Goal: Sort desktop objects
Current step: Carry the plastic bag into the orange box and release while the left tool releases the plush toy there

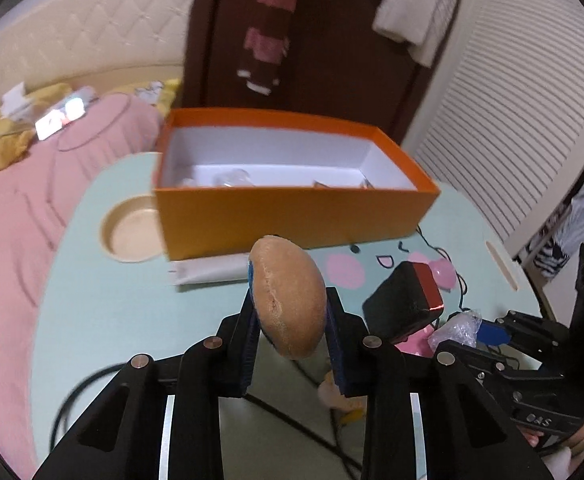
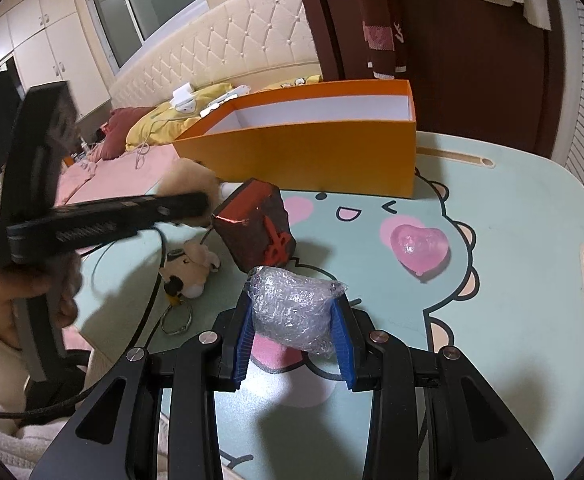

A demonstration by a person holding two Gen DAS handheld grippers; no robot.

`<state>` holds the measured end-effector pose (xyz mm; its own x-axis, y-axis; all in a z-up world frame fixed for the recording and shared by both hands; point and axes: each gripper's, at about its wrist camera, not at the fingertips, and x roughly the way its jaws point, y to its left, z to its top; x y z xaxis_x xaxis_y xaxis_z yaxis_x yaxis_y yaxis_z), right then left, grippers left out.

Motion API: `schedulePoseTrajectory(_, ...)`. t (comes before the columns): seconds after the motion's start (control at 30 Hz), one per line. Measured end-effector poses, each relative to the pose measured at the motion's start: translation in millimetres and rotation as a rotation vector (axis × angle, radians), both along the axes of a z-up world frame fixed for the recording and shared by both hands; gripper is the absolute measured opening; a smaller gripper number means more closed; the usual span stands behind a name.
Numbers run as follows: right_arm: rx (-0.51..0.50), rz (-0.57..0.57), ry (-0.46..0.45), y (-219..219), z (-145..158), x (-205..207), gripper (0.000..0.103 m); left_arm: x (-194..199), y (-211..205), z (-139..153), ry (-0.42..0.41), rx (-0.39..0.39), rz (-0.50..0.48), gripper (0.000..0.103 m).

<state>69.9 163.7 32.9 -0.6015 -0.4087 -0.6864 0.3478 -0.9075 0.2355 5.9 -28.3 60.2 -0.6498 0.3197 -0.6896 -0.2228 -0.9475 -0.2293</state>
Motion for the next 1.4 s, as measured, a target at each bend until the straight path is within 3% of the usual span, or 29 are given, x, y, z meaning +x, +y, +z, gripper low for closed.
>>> schedulePoseTrajectory(0.23, 0.015, -0.005, 0.03, -2, 9, 0, 0.036, 7, -16, 22, 0.071, -0.029, 0.049, 0.029)
schedulePoseTrajectory(0.63, 0.014, -0.017, 0.139, -2, 54, -35, 0.036, -29, -6, 56, 0.151, -0.041, -0.007, 0.029)
schedulePoseTrajectory(0.83, 0.045, -0.034, 0.163, -9, 68, -77, 0.036, -65, 5, 55, 0.135, -0.062, -0.028, 0.029)
schedulePoseTrajectory(1.2, 0.051, -0.035, 0.071, -17, 46, -138, 0.037, -102, 13, 33, 0.067, -0.05, -0.021, 0.031)
schedulePoseTrajectory(1.23, 0.051, -0.037, 0.067, -18, 45, -141, 0.037, -103, 13, 31, 0.065, -0.049, -0.013, 0.037)
schedulePoseTrajectory(1.3, 0.042, -0.034, 0.056, -18, 42, -146, 0.041, -103, 10, 30, 0.063, -0.033, 0.006, 0.059)
schedulePoseTrajectory(1.33, 0.032, -0.038, 0.05, -18, 41, -147, 0.049, -102, 8, 30, 0.074, -0.014, 0.023, 0.072)
schedulePoseTrajectory(1.37, 0.022, -0.041, 0.043, -17, 40, -149, 0.064, -100, 5, 31, 0.086, 0.003, 0.039, 0.075)
schedulePoseTrajectory(1.4, 0.009, -0.048, 0.042, -16, 40, -149, 0.072, -99, 3, 31, 0.088, 0.014, 0.043, 0.076)
